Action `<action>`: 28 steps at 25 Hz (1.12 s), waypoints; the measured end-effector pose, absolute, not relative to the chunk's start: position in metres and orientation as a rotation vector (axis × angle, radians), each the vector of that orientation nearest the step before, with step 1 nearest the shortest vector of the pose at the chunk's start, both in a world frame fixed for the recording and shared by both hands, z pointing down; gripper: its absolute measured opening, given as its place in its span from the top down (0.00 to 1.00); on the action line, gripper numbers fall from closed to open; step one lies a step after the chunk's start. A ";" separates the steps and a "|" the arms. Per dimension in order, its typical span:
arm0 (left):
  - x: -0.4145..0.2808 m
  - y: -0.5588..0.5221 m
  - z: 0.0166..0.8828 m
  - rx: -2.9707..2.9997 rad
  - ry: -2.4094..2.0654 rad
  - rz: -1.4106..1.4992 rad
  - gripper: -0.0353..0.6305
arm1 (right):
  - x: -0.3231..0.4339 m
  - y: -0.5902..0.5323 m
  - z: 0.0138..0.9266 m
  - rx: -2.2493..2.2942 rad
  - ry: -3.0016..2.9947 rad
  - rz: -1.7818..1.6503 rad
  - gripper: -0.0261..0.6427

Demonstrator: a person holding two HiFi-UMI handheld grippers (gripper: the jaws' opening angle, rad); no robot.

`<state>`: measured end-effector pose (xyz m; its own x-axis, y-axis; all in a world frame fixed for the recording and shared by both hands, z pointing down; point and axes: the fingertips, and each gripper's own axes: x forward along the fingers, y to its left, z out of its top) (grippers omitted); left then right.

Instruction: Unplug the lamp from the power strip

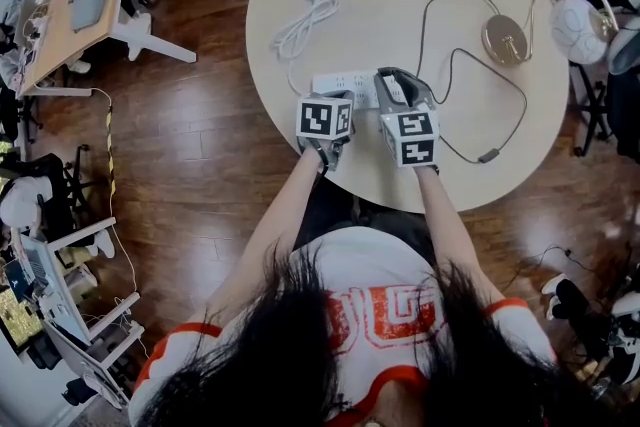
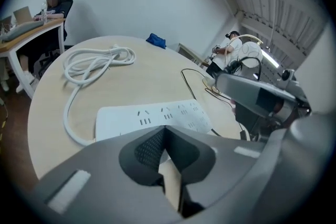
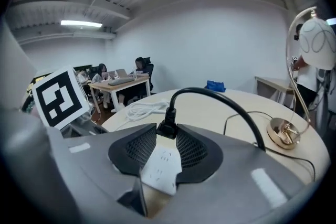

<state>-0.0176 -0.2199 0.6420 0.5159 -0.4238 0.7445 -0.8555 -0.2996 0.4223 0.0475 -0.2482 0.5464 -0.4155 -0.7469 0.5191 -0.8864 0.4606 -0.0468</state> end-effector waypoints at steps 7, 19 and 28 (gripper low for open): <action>-0.019 -0.222 0.642 1.912 -1.046 0.616 0.95 | 0.099 -0.177 0.604 1.325 -2.053 0.772 0.78; -0.019 -0.210 0.633 1.910 -0.984 0.531 0.95 | 0.096 -0.122 0.641 1.194 -1.933 1.092 0.68; -0.018 -0.160 0.567 2.027 -0.889 0.343 0.95 | 0.134 -0.078 0.611 1.405 -1.945 1.185 0.93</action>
